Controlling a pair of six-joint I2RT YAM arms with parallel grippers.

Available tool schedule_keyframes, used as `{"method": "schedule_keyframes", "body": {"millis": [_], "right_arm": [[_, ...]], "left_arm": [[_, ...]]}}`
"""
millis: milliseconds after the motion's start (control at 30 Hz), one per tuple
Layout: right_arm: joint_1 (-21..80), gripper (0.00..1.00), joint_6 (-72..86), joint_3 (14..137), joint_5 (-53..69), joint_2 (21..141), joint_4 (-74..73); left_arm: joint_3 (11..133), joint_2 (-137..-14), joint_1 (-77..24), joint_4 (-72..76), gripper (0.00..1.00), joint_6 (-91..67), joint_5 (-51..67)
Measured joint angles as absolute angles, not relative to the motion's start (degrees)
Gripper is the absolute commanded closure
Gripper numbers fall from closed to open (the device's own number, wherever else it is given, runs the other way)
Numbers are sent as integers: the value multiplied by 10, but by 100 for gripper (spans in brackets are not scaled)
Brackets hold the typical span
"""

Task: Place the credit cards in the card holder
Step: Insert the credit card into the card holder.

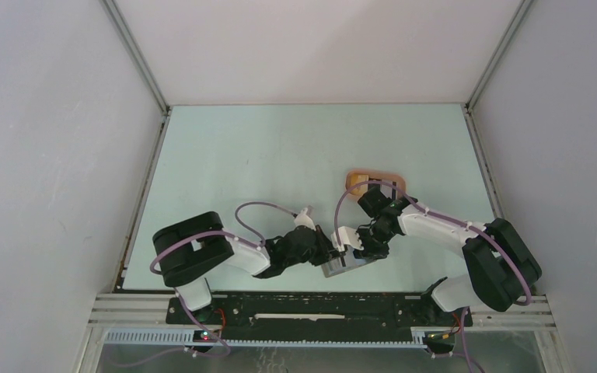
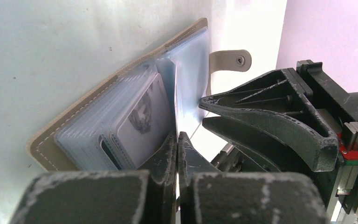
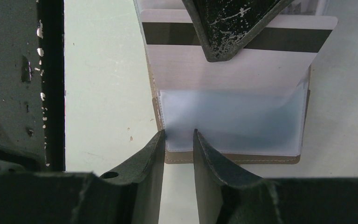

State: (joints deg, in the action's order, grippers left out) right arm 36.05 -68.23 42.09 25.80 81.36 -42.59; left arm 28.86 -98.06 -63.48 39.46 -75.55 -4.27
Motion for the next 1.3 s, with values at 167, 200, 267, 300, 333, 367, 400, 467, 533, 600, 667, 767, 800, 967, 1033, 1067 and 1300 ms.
{"method": "schedule_keyframes", "body": {"millis": [167, 200, 267, 300, 333, 367, 400, 467, 533, 600, 667, 767, 800, 967, 1033, 1067, 1300], "right_arm": [[361, 64, -682, 421, 258, 814, -426], [361, 64, -682, 421, 258, 814, -426], [361, 64, -682, 422, 258, 814, -426], [361, 64, -682, 422, 258, 814, -426], [361, 64, -682, 422, 258, 814, -426], [361, 64, -682, 422, 258, 814, -426], [361, 64, -682, 422, 258, 814, -426], [361, 64, -682, 422, 258, 814, -426], [361, 64, -681, 422, 258, 814, -426], [361, 64, -680, 422, 258, 814, -426], [361, 64, -680, 422, 258, 814, -426], [361, 64, -680, 422, 258, 814, -426], [361, 64, -680, 422, 258, 814, -426], [361, 64, -679, 422, 258, 814, -426], [361, 64, -678, 422, 258, 814, -426], [361, 65, -678, 422, 258, 814, -426], [361, 65, -678, 425, 260, 818, -429]], "left_arm": [[299, -971, -635, 362, 100, -743, -45], [300, -971, -635, 360, 100, -741, -45], [305, -971, -635, 353, 100, -738, -45], [307, -971, -635, 350, 100, -736, -45], [308, -971, -635, 348, 100, -735, -45], [309, -971, -635, 347, 100, -735, -45], [309, -971, -635, 347, 100, -735, -45], [309, -974, -635, 350, 100, -735, -44], [309, -978, -635, 356, 100, -736, -44], [309, -984, -635, 366, 100, -736, -43], [309, -988, -636, 373, 100, -737, -42], [309, -990, -636, 376, 100, -737, -42], [309, -990, -636, 376, 100, -737, -42], [309, -988, -637, 372, 100, -737, -46], [309, -981, -639, 362, 100, -735, -51], [309, -978, -639, 356, 100, -735, -56], [314, -963, -642, 326, 100, -725, -71]]}}
